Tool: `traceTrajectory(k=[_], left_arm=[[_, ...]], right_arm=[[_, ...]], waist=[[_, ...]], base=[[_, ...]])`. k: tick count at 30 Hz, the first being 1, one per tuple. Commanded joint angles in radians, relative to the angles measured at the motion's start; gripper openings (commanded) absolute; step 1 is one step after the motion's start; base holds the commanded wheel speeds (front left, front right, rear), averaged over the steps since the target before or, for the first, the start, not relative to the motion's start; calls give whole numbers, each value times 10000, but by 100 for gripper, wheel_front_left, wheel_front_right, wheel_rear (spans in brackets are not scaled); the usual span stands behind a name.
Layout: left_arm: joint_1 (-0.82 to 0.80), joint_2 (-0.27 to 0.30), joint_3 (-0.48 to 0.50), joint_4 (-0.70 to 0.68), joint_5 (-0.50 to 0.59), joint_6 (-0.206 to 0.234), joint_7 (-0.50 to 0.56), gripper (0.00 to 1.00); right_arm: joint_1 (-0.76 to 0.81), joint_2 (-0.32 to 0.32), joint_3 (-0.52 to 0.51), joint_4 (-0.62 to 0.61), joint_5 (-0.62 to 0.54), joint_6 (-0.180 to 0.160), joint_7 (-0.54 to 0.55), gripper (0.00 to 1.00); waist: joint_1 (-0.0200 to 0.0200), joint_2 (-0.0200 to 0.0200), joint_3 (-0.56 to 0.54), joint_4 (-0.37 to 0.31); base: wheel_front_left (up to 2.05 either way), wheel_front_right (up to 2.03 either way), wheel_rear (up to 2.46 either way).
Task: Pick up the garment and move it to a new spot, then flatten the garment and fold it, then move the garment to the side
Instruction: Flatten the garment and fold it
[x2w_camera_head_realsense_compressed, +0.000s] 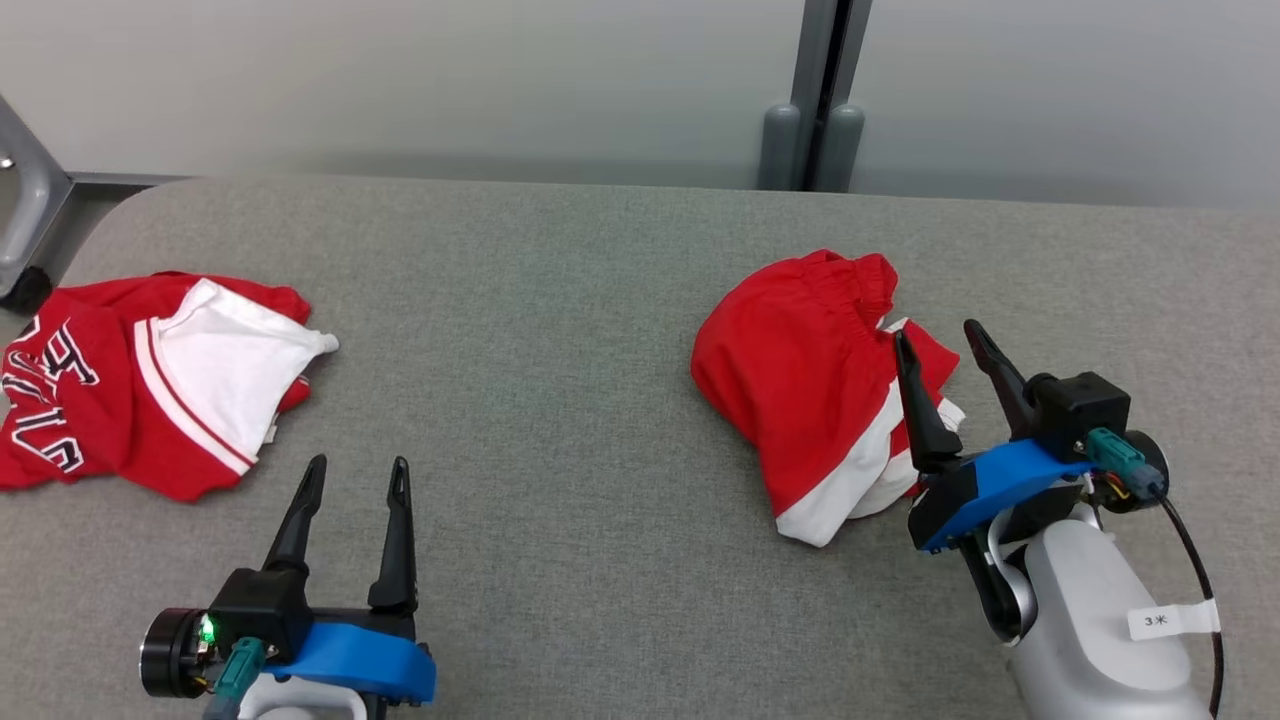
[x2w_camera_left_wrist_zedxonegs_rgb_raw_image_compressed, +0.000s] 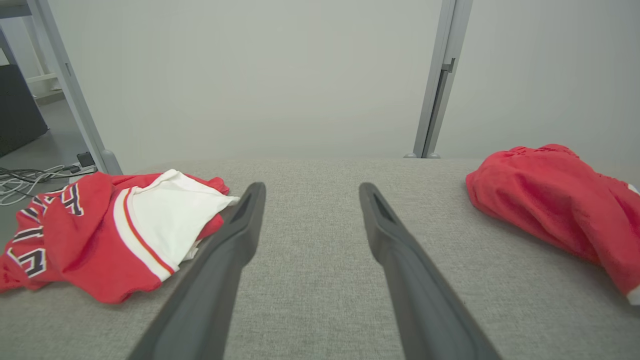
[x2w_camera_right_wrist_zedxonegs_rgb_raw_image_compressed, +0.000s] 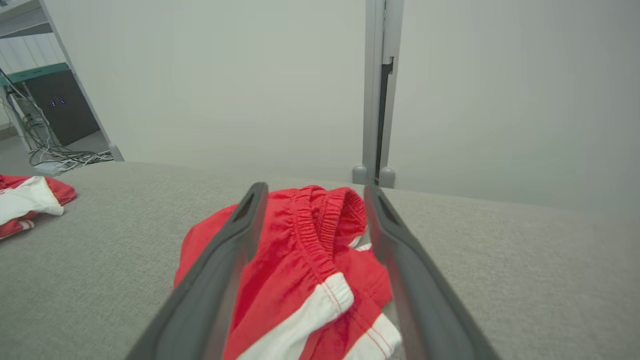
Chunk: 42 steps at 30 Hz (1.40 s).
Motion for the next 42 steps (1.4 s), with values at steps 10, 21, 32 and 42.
traceTrajectory(k=[10, 21, 32, 42], left_arm=[[-567, -91, -124, 142, 10, -137, -30, 100], [-831, -162, -255, 288, 31, -207, -30, 100], [-840, -209, -269, 396, -16, -243, -30, 100], [-549, -245, -198, 385, -165, -243, -30, 100]], right_arm=[[-970, -93, -575, 2313, -50, 5, -36, 100], [-1260, -47, -762, 3413, 569, 5, -36, 100], [-913, -48, -387, 2374, 1264, 5, -36, 0], [-367, -291, -422, 522, 717, 5, -36, 0]], waist=[[-2, 0, 768, 622], [-2, 0, 1051, 906], [-2, 0, 970, 949], [-2, 0, 477, 619]], base=[[0, 0, 0], [0, 0, 0], [0, 0, 0], [0, 0, 0]])
